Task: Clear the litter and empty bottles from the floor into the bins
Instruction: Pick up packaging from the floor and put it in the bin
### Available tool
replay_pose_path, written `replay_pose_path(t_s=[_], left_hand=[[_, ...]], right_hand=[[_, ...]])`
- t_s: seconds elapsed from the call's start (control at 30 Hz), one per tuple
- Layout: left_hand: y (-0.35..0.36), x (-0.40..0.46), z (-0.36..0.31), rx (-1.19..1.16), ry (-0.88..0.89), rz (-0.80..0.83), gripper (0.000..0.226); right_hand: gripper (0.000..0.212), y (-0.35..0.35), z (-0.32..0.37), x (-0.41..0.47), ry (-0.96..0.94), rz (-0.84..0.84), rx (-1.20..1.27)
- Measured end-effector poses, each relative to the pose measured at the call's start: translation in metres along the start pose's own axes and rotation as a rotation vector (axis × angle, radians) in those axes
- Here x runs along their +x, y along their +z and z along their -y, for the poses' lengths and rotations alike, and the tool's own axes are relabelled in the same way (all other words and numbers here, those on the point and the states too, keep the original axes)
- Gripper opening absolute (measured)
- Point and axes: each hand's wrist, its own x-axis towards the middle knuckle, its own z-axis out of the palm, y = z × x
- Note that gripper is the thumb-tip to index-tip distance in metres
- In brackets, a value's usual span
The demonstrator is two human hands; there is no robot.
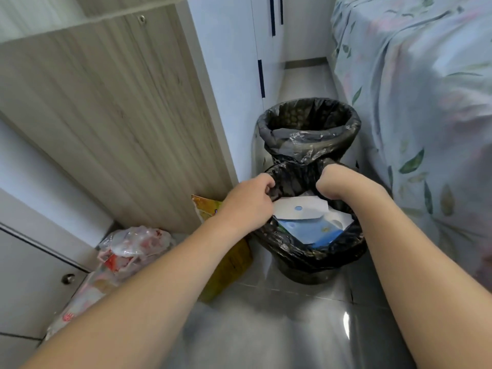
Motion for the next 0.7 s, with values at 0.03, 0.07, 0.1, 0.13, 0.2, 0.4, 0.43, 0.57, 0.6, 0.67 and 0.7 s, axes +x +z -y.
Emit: replay_pose_path(t_s=[0.03, 0.07, 0.1, 0.13, 0.2, 0.4, 0.43, 0.57, 0.6, 0.67, 0.7], left_hand=[[-0.005, -0.005, 0.007, 0.005, -0.004, -0.04, 0.037], [-0.011, -0.012, 0.016, 0.015, 0.002, -0.084, 0.033], [-0.018, -0.02, 0.027, 0.028, 0.018, -0.132, 0.029], [-0.023, -0.029, 0.039, 0.041, 0.04, -0.179, 0.026], [-0.033, -0.048, 0.067, 0.075, 0.087, -0.256, 0.023], [-0.056, -0.124, 0.174, 0.25, 0.051, -0.227, 0.017], [-0.06, -0.141, 0.192, 0.273, 0.022, -0.206, 0.018], [-0.06, -0.21, 0.262, 0.25, -0.167, -0.129, 0.021], [-0.055, -0.227, 0.277, 0.225, -0.228, -0.103, 0.021], [-0.04, -0.261, 0.305, 0.167, -0.363, -0.065, 0.02], [-0.03, -0.277, 0.317, 0.14, -0.426, -0.047, 0.02]], right_hand=[[0.02, 0.003, 0.006, -0.002, -0.016, -0.005, 0.005], [0.021, 0.006, 0.013, -0.005, -0.042, -0.016, 0.009], [0.022, 0.009, 0.023, -0.008, -0.072, -0.028, 0.011], [0.023, 0.012, 0.035, -0.012, -0.107, -0.038, 0.008], [0.017, 0.021, 0.064, -0.024, -0.203, -0.043, -0.02], [0.033, 0.081, 0.16, -0.074, -0.639, -0.074, -0.056], [0.03, 0.095, 0.175, -0.083, -0.692, -0.05, -0.059], [0.028, 0.16, 0.225, -0.113, -0.786, 0.161, -0.098], [0.028, 0.178, 0.235, -0.119, -0.794, 0.216, -0.112], [0.031, 0.214, 0.248, -0.13, -0.807, 0.296, -0.152], [0.033, 0.233, 0.251, -0.136, -0.816, 0.321, -0.19]])
